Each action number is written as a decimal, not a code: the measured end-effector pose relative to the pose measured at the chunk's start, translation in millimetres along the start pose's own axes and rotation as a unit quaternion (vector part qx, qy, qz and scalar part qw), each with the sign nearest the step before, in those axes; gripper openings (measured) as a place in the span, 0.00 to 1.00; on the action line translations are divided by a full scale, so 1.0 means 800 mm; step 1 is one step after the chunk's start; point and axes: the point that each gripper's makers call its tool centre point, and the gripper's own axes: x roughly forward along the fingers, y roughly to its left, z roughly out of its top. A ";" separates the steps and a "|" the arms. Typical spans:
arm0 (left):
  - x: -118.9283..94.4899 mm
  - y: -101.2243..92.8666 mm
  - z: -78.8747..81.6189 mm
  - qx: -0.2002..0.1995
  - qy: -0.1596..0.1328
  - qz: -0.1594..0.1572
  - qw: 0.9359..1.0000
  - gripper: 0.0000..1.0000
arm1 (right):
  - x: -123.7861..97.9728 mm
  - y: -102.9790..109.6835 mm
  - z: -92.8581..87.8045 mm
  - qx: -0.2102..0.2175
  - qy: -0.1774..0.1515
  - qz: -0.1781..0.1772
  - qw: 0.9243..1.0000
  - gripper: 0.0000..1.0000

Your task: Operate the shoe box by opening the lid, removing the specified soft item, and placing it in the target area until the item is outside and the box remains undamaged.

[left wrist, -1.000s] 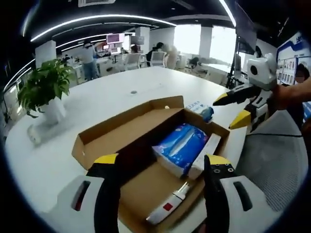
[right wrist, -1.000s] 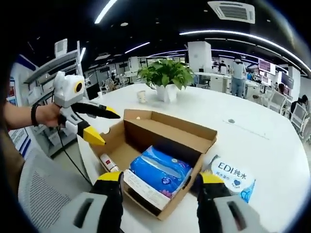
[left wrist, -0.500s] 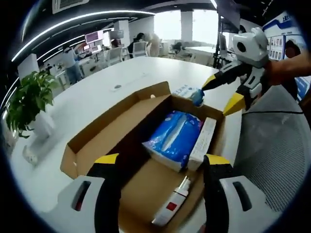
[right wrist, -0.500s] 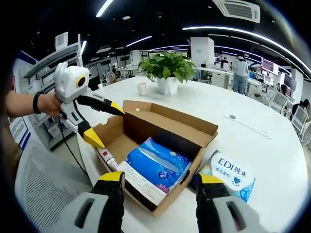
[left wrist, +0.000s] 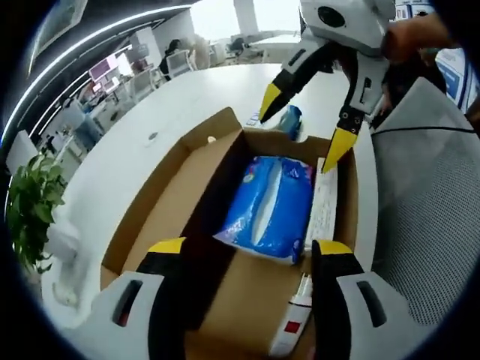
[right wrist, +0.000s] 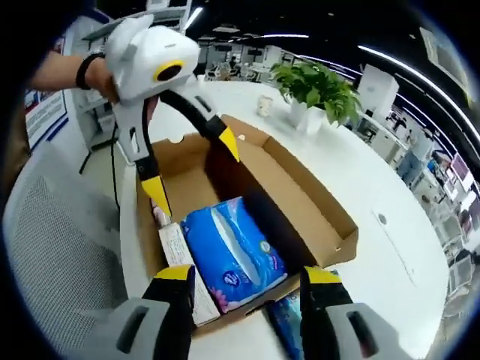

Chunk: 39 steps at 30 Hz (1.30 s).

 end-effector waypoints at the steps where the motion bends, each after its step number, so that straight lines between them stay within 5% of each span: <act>1: 0.003 0.002 0.001 0.010 0.003 0.003 1.000 0.65 | 0.004 -0.002 0.005 -0.006 -0.006 0.001 1.000 0.54; 5: 0.014 0.005 0.002 0.034 0.018 -0.001 0.999 0.65 | 0.012 -0.002 0.014 -0.011 -0.007 0.018 1.000 0.53; 15: 0.043 0.001 0.009 0.048 0.031 -0.047 0.997 0.62 | 0.049 0.001 -0.005 -0.072 0.052 0.060 0.994 0.53; 22: 0.063 -0.012 0.003 0.077 0.054 -0.073 0.993 0.66 | 0.063 0.008 -0.011 -0.070 0.065 0.091 0.991 0.65; 29: 0.082 -0.023 -0.008 0.083 0.068 -0.091 0.990 0.68 | 0.077 0.016 -0.019 -0.073 0.078 0.106 0.989 0.63; 33: 0.091 -0.024 -0.017 0.049 0.056 -0.085 0.994 0.66 | 0.079 0.017 -0.021 -0.083 0.081 0.103 0.988 0.62; 39: 0.093 -0.021 -0.018 0.070 0.043 -0.066 0.994 0.62 | 0.079 0.016 -0.020 -0.085 0.079 0.091 0.989 0.60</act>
